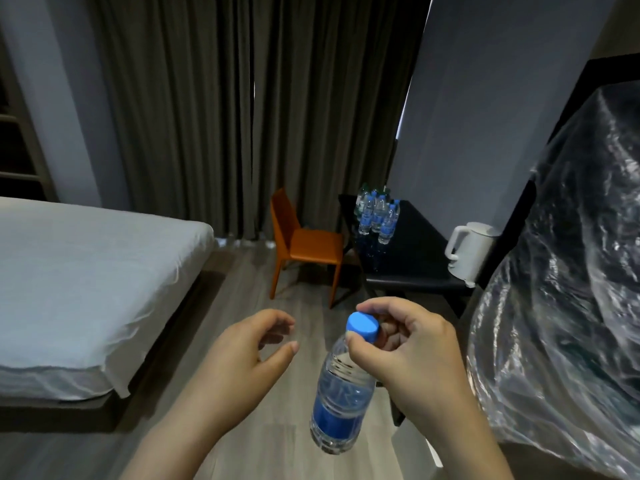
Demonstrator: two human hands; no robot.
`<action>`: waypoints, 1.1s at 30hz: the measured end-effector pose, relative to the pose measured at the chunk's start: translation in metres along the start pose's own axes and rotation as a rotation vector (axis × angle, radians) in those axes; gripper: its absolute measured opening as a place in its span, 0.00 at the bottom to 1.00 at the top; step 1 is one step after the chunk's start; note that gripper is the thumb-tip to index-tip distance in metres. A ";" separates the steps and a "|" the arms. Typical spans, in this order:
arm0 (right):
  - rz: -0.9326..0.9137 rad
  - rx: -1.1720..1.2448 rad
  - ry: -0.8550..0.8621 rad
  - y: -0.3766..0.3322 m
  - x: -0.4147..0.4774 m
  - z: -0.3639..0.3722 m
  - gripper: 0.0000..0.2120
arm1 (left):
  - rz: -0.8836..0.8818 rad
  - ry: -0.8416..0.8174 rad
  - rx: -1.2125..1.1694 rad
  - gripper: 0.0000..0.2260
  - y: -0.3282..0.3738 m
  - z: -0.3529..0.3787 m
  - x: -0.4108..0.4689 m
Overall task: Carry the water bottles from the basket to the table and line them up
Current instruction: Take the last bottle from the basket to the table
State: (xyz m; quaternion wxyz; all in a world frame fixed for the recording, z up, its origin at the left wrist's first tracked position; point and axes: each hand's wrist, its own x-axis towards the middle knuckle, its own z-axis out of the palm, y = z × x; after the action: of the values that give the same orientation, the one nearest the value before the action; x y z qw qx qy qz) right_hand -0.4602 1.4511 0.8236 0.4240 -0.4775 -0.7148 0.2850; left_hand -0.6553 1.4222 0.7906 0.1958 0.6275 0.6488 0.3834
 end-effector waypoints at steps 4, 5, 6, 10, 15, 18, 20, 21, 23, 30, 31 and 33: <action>-0.003 0.012 0.022 0.021 0.076 0.012 0.13 | 0.003 -0.018 0.035 0.11 -0.014 0.003 0.079; -0.002 0.013 0.026 0.025 0.095 0.014 0.13 | 0.000 -0.024 0.044 0.11 -0.017 0.003 0.098; -0.003 0.011 0.029 0.029 0.112 0.017 0.13 | 0.001 -0.024 0.048 0.11 -0.020 0.004 0.116; -0.008 -0.040 0.047 0.048 0.176 0.030 0.13 | 0.015 -0.028 0.043 0.11 -0.040 0.008 0.180; 0.043 -0.093 0.059 0.070 0.243 0.056 0.13 | 0.025 -0.081 0.041 0.11 -0.073 0.007 0.254; 0.077 -0.124 0.098 0.084 0.286 0.078 0.12 | 0.058 -0.099 0.027 0.11 -0.098 0.003 0.307; 0.099 -0.142 0.115 0.091 0.313 0.096 0.12 | 0.076 -0.119 0.018 0.11 -0.113 0.000 0.342; 0.111 -0.147 0.123 0.093 0.327 0.104 0.12 | 0.086 -0.127 0.009 0.11 -0.121 -0.003 0.360; 0.143 -0.157 0.139 0.095 0.356 0.120 0.12 | 0.112 -0.148 -0.006 0.11 -0.135 -0.009 0.397; 0.260 -0.148 0.218 0.107 0.438 0.162 0.13 | 0.188 -0.233 -0.055 0.10 -0.171 -0.016 0.510; 0.263 -0.169 0.219 0.112 0.449 0.167 0.13 | 0.190 -0.248 -0.065 0.09 -0.176 -0.013 0.523; 0.273 -0.216 0.222 0.121 0.469 0.176 0.13 | 0.177 -0.292 -0.088 0.09 -0.184 -0.007 0.546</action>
State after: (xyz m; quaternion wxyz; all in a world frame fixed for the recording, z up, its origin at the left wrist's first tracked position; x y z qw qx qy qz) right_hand -0.6474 1.9308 0.7978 0.4042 -0.6410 -0.6188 0.2070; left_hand -0.8568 1.9619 0.7821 0.2808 0.7220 0.5384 0.3318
